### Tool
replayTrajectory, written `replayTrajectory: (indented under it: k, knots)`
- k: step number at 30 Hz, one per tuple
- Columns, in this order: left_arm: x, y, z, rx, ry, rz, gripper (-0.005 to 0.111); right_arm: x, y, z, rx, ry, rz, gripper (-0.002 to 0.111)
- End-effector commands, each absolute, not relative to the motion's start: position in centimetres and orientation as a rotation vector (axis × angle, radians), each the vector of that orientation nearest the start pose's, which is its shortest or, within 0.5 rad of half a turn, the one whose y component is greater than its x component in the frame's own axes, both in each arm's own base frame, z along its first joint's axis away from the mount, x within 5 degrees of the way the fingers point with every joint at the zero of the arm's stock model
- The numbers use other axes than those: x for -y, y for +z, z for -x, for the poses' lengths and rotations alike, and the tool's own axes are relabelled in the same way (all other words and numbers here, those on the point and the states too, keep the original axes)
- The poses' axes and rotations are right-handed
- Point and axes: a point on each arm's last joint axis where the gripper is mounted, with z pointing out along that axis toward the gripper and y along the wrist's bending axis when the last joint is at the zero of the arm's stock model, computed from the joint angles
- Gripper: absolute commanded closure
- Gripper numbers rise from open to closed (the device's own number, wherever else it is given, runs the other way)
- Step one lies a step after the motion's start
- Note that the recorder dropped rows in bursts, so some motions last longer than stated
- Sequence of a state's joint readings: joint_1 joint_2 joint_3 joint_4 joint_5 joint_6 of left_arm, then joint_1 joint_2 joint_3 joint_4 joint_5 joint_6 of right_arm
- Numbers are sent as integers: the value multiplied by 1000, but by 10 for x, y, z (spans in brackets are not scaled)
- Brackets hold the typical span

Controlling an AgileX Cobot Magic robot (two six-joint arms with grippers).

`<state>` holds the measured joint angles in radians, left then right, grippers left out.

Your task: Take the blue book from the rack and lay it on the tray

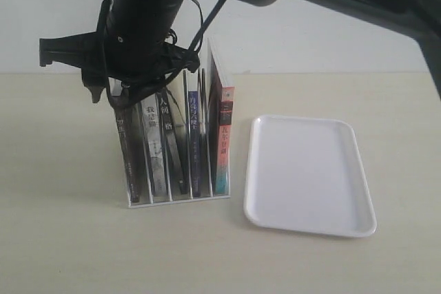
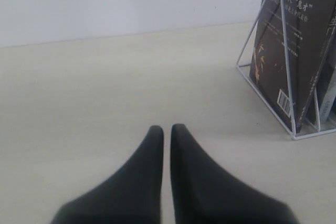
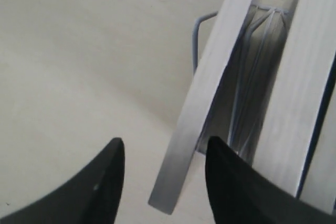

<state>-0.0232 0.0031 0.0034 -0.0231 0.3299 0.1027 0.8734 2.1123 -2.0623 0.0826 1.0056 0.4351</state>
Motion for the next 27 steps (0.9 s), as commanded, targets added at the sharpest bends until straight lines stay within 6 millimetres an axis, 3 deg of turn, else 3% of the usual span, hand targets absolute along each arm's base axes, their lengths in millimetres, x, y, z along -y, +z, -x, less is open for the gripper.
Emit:
replayTrajectory:
  k: [1, 6, 13, 15, 20, 24, 27]
  knots:
    - [2, 185, -54, -1795, 35, -97, 102, -370, 306, -306, -2566, 587, 532, 60]
    - [2, 185, -54, -1795, 35, -97, 102, -371, 307, -309, -2540, 611, 507, 60]
    - [2, 185, -54, -1795, 35, -97, 102, -377, 283, -315, -2591, 567, 504, 60]
    - [2, 185, -54, -1795, 35, -97, 102, -377, 281, -316, -2588, 556, 498, 66]
    - [2, 185, -54, -1795, 35, -97, 102, -373, 280, -318, -2579, 482, 531, 108]
    - [2, 185, -54, -1795, 35, -97, 102, -373, 285, -319, -2569, 478, 535, 108]
    - [2, 185, -54, -1795, 35, -97, 102, -373, 299, -318, -2556, 488, 531, 108]
